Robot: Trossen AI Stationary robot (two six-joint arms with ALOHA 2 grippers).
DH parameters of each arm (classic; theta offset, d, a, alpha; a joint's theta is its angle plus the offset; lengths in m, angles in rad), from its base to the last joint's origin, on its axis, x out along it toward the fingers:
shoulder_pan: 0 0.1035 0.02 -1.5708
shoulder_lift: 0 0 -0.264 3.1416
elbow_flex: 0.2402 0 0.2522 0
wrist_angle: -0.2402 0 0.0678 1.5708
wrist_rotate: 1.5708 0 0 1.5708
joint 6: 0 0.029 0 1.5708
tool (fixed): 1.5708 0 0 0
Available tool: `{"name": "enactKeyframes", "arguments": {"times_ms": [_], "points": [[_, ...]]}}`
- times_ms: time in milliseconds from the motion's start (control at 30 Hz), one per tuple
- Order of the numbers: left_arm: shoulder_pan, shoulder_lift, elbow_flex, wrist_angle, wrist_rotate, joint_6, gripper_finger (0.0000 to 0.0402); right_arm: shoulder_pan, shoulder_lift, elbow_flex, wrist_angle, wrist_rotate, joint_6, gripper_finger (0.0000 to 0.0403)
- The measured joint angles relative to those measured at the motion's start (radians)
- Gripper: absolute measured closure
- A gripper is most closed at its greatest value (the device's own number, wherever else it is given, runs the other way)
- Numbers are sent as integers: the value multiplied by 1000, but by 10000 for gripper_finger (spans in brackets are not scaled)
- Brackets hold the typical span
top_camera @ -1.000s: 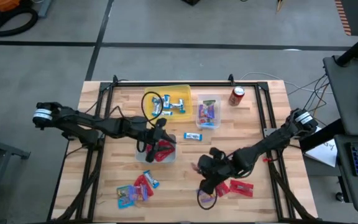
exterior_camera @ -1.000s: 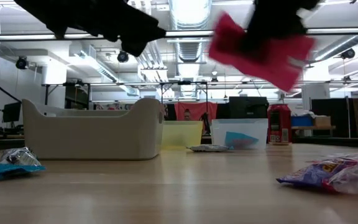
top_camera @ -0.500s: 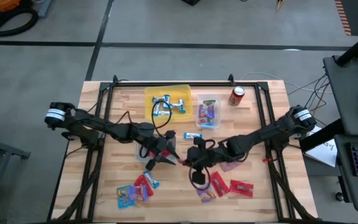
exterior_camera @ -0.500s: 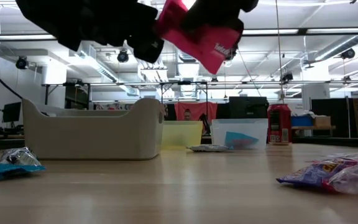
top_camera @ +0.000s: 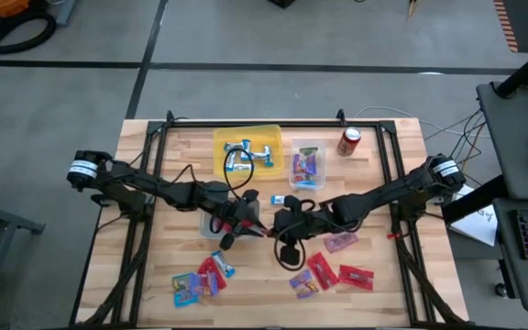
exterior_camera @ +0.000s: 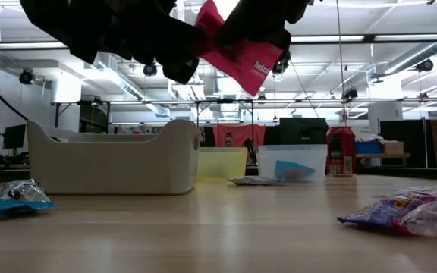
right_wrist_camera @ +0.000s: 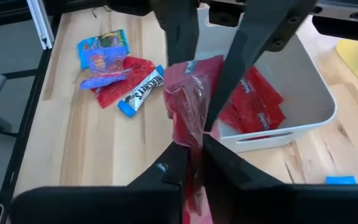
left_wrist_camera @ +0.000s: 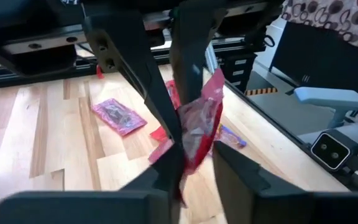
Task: Sort candy
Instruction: Put the red candy into the gray bin
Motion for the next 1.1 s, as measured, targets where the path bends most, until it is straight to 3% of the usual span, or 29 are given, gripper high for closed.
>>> {"name": "enactKeyframes", "arguments": {"times_ms": [133,267,567,667,867,1100], "points": [[0,0,0,-7,-6,-9,391,0,0,0,0,4,6,333],[0,-4,0,-32,-15,-48,392,-4,0,0,-6,5,5,295],[1,-199,0,-452,-82,-135,400,-7,-17,1,-60,40,2,227],[5,-294,0,-630,-112,-184,401,-7,-17,1,-59,56,-8,215],[6,-410,0,-914,-298,-300,401,-14,-17,1,-53,57,-21,204],[8,-400,0,-1007,-274,-414,402,-39,-17,1,-53,57,-22,204]]}}
